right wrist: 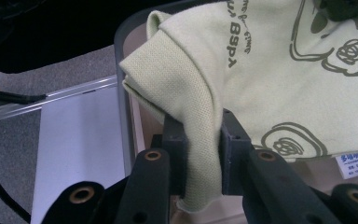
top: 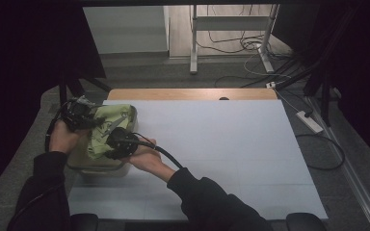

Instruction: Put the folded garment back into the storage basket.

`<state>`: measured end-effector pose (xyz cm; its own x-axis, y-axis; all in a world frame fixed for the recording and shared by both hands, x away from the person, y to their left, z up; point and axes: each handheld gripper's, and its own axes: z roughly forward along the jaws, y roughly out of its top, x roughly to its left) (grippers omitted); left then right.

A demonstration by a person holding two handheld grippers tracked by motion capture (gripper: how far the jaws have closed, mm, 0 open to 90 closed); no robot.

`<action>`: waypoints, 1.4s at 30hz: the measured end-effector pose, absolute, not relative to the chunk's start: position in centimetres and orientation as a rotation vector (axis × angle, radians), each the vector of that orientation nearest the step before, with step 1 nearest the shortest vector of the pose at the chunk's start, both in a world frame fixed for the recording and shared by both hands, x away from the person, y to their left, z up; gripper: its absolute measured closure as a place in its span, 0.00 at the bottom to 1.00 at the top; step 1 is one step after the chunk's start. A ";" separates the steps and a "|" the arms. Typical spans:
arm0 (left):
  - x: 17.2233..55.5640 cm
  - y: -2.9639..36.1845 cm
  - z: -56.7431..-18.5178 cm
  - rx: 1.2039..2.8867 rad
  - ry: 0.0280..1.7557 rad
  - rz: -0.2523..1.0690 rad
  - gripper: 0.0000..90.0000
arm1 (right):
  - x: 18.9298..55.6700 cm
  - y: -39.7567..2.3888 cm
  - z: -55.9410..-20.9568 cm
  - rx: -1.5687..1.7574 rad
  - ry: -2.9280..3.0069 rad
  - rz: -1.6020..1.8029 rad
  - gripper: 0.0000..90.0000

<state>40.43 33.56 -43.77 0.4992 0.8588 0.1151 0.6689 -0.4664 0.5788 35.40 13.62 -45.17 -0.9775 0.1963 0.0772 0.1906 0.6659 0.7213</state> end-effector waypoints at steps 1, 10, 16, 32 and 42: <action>40.5 33.6 -43.9 2.282 1.260 0.545 0.76 | 35.4 13.7 -45.2 0.331 2.863 1.231 0.84; 40.7 33.7 -45.1 2.289 1.283 0.536 0.75 | 35.6 14.1 -46.2 0.347 2.873 1.210 0.84; 40.9 33.7 -45.7 2.303 1.292 0.530 0.75 | 35.5 14.4 -46.9 0.360 2.880 1.193 0.84; 41.8 33.3 -45.9 2.243 1.386 0.586 0.44 | 35.2 14.6 -47.2 0.376 2.810 1.160 0.51; 41.5 32.9 -46.1 2.198 1.399 0.538 0.34 | 35.1 14.1 -46.4 0.385 2.806 1.210 0.40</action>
<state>41.50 32.94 -46.07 0.4011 0.9132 0.0719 0.7262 -0.3648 0.5827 35.14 14.10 -46.35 -0.9669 0.2516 0.0417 0.2030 0.6604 0.7230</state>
